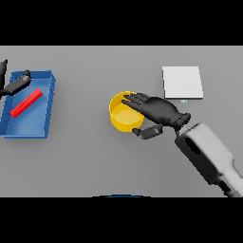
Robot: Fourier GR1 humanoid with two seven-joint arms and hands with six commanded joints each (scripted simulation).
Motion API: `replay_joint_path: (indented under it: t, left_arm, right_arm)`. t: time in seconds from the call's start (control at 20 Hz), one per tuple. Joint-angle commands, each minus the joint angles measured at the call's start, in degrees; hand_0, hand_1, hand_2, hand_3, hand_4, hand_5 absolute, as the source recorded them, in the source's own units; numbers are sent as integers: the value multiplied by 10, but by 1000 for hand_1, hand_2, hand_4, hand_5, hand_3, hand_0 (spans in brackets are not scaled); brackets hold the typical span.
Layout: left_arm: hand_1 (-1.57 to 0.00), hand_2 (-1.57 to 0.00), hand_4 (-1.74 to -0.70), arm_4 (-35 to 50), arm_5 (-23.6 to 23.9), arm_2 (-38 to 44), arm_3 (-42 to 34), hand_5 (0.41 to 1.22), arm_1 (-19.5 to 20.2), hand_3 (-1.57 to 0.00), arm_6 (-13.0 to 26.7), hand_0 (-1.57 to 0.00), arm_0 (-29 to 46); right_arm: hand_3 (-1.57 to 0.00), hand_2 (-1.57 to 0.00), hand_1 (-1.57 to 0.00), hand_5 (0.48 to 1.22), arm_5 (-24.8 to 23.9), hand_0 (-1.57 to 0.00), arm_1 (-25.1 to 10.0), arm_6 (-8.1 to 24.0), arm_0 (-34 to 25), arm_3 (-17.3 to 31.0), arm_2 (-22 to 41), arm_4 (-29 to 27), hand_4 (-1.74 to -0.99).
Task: Pick up the red beaker and tilt it to pour out 1 green nut into yellow bowl. Pick up the yellow bowl and place it on the metallic measuring scale.
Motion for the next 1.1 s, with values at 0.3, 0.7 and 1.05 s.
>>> replay_joint_path:
  t: [0.3, 0.7, 1.05]
  left_arm:
    - [1, 1, -795, -1, -8, -3, 12, 732, -5, 1, -4, 1, -5]
    - [1, 1, -798, 0, -8, 1, 7, 736, 3, 1, -4, 1, -3]
    - [1, 1, -792, 0, -9, 2, 14, 723, -1, 1, -15, 1, -6]
  right_arm:
    - [1, 1, 1, 681, 33, 1, 27, -27, -63, 89, 31, 7, -1250]
    - [1, 1, 1, 681, 66, 1, 32, -19, -90, 136, 66, 33, -1306]
    - [-160, -133, -107, 820, 77, -93, 41, -5, -102, 152, 85, 49, -1362]
